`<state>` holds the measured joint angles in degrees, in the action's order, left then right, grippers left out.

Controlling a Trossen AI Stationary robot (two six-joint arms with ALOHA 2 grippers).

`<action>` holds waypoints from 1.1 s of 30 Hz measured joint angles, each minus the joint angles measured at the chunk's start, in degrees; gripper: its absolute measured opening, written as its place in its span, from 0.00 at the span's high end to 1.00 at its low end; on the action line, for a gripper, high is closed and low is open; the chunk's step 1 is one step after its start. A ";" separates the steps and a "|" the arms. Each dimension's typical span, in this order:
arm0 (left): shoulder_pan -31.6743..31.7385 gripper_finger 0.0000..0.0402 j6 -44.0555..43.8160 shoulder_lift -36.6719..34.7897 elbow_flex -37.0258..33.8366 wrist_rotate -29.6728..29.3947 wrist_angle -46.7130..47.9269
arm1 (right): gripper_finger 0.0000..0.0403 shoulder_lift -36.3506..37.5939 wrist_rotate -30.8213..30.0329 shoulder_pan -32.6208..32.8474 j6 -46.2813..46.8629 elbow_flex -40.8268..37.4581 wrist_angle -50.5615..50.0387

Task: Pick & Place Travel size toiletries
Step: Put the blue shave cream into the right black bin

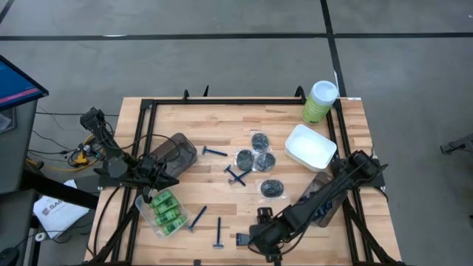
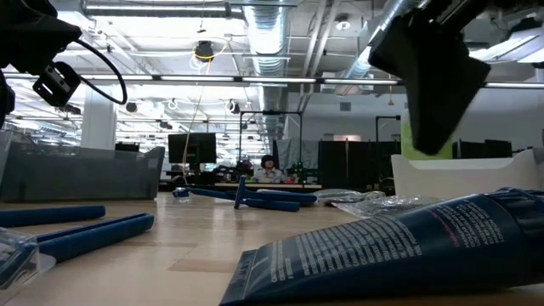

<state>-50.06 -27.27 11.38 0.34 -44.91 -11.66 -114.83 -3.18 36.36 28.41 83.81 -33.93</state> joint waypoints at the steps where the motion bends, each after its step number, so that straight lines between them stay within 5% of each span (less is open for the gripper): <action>1: 0.00 1.00 0.00 0.00 0.00 0.00 -0.02 | 0.18 0.02 -0.77 0.00 0.02 0.00 -0.03; 7: 0.00 1.00 0.00 0.00 0.00 0.00 -0.04 | 0.17 -1.08 -5.75 0.28 0.08 -0.09 -0.28; 22: -0.02 1.00 0.00 0.02 0.02 -0.02 -0.07 | 0.22 -7.48 -5.53 1.49 9.98 0.14 2.03; 33: 0.00 1.00 0.00 0.37 0.00 -0.02 -0.44 | 0.43 -8.04 -6.22 0.96 10.54 0.12 0.11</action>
<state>-50.06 -27.27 11.75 0.34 -44.93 -12.10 -122.87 -9.39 37.32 38.95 83.93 -33.82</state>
